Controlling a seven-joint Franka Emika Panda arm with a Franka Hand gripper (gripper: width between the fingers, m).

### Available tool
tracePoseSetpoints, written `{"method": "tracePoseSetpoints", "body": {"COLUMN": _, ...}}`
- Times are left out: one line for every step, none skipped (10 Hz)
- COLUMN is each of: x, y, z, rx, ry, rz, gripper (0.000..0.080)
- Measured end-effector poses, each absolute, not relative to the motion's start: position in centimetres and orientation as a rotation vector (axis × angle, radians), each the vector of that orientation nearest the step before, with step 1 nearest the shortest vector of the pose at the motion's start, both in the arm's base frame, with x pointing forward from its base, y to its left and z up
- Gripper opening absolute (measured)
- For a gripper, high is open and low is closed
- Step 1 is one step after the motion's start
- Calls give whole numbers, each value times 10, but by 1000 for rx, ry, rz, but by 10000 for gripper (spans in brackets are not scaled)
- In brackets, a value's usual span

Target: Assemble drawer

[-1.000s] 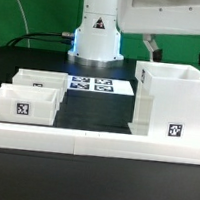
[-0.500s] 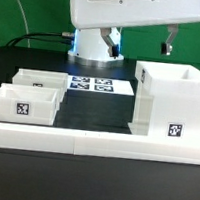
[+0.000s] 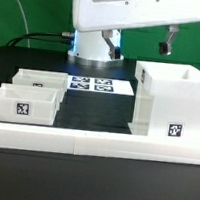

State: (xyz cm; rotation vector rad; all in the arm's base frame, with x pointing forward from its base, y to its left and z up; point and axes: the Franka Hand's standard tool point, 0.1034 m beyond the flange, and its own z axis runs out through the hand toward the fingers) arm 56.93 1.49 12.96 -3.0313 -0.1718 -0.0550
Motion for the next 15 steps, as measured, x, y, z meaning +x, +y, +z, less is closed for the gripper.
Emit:
{"method": "tracePoseSetpoints", "body": {"x": 555, "y": -3, "z": 123, "rx": -3059, "ry": -151, "rz": -77, "gripper": 648}}
{"method": "tracePoseSetpoints", "body": {"x": 545, "y": -21, "z": 118, "rx": -3070, "ry": -114, "rz": -70, "gripper": 648}}
{"method": "tracePoseSetpoints", "body": {"x": 540, "y": -35, "z": 115, "rx": -3076, "ry": -99, "rz": -63, "gripper": 648}}
{"method": "tracePoseSetpoints", "body": {"x": 536, "y": -46, "z": 112, "rx": -3079, "ry": -110, "rz": -67, "gripper": 648}}
{"method": "tracePoseSetpoints", "body": {"x": 536, "y": -46, "z": 112, "rx": -3080, "ry": -100, "rz": -65, "gripper": 648}}
{"method": "tracePoseSetpoints", "body": {"x": 536, "y": -44, "z": 111, "rx": -3079, "ry": -105, "rz": -64, "gripper": 648}}
{"method": "tracePoseSetpoints", "body": {"x": 536, "y": -44, "z": 111, "rx": -3079, "ry": -105, "rz": -64, "gripper": 648}}
{"method": "tracePoseSetpoints", "body": {"x": 536, "y": -44, "z": 111, "rx": -3079, "ry": -105, "rz": -63, "gripper": 648}}
{"method": "tracePoseSetpoints", "body": {"x": 535, "y": -44, "z": 111, "rx": -3079, "ry": -105, "rz": -63, "gripper": 648}}
{"method": "tracePoseSetpoints", "body": {"x": 534, "y": -48, "z": 108, "rx": -3081, "ry": -92, "rz": -55, "gripper": 648}}
{"method": "tracePoseSetpoints", "body": {"x": 530, "y": -57, "z": 101, "rx": -3087, "ry": -60, "rz": -33, "gripper": 648}}
{"method": "tracePoseSetpoints", "body": {"x": 528, "y": -62, "z": 96, "rx": -3090, "ry": -50, "rz": -19, "gripper": 648}}
{"method": "tracePoseSetpoints", "body": {"x": 524, "y": -67, "z": 89, "rx": -3090, "ry": -38, "rz": 1, "gripper": 648}}
{"method": "tracePoseSetpoints", "body": {"x": 520, "y": -70, "z": 82, "rx": -3090, "ry": -25, "rz": 21, "gripper": 648}}
{"method": "tracePoseSetpoints", "body": {"x": 517, "y": -72, "z": 73, "rx": -3090, "ry": -18, "rz": 42, "gripper": 648}}
